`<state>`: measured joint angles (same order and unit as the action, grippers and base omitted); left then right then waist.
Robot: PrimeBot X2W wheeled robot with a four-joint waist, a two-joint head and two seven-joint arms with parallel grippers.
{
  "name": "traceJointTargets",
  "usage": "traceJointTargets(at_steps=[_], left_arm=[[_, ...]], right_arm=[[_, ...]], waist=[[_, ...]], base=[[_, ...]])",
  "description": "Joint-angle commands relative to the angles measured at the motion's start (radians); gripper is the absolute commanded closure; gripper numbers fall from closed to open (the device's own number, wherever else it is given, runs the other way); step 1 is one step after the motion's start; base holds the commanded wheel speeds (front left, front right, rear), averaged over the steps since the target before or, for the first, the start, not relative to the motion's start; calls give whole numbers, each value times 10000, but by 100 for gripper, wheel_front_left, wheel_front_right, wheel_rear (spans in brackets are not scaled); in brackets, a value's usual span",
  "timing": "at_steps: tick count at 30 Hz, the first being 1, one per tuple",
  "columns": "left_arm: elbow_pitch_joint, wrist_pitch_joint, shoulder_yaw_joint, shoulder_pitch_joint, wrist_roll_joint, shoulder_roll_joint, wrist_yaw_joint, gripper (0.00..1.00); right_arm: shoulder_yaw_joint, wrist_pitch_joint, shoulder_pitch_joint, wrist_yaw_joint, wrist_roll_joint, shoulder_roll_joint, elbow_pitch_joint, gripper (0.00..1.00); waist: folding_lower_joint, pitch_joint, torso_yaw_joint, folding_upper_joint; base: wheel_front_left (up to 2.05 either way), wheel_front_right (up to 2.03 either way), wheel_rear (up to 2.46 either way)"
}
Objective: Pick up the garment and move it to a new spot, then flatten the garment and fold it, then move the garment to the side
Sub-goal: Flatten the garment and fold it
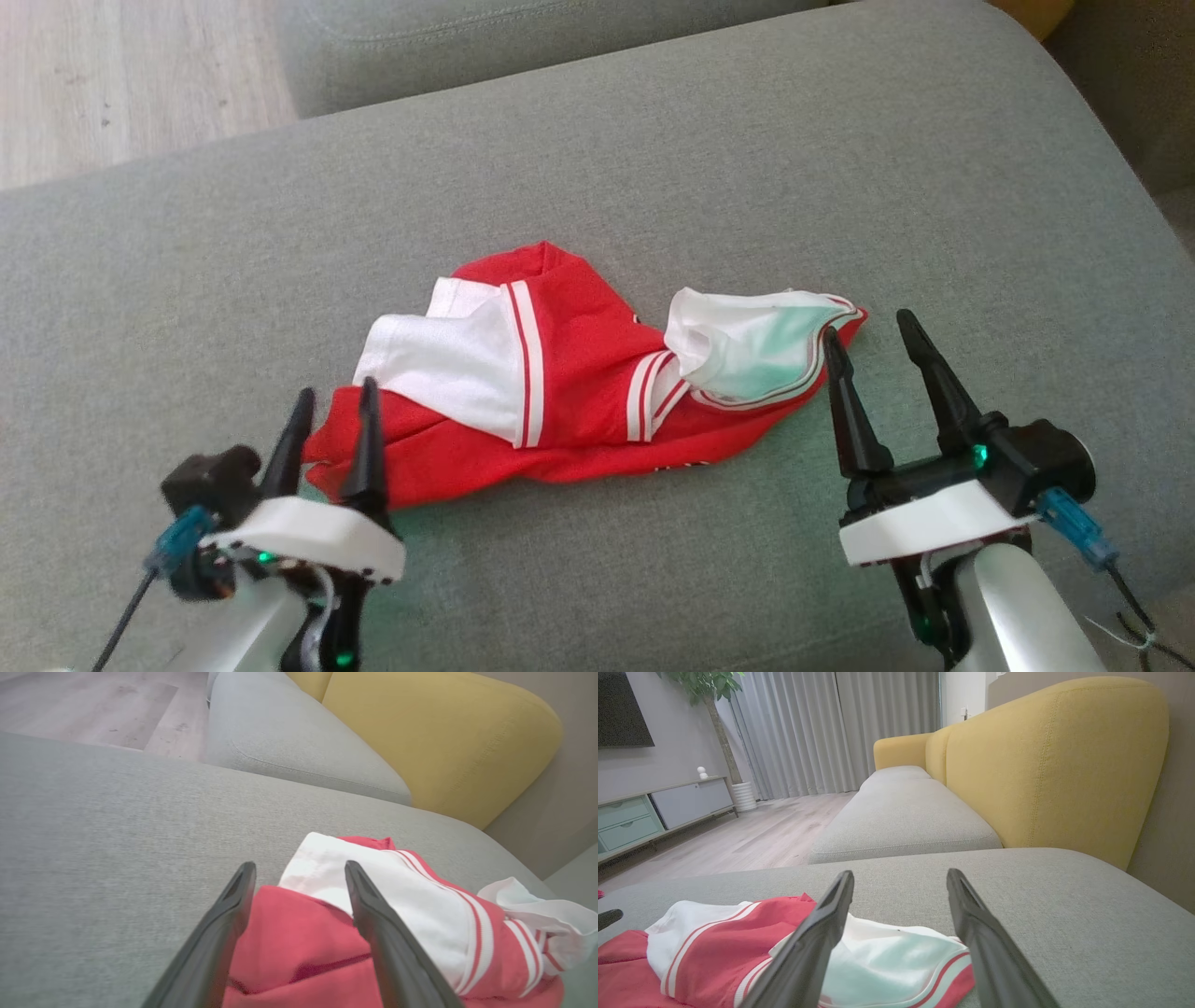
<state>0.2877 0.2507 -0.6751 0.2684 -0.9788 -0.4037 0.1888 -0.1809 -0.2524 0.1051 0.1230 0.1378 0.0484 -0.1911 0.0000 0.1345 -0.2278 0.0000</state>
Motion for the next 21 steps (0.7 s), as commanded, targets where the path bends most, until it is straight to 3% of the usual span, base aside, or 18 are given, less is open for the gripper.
traceJointTargets(at_steps=[1, 15, 21], left_arm=[[-203, 61, 380, 607, -49, -116, -60, 0], [1403, -2120, 9, 2256, -652, -61, -918, 0], [1835, -2474, 61, 2529, -885, -80, -1136, 0]], right_arm=[[-235, -94, 182, 77, -77, 18, 304, 0], [-523, -94, 357, 77, -69, 18, 220, 0], [-540, -94, 343, 77, -35, 18, 203, 0]], waist=[[0, 26, 6, 0], [0, 267, -421, 0], [0, 267, -590, 0]], base=[[0, 0, 0], [0, 0, 0], [0, 0, 0]])
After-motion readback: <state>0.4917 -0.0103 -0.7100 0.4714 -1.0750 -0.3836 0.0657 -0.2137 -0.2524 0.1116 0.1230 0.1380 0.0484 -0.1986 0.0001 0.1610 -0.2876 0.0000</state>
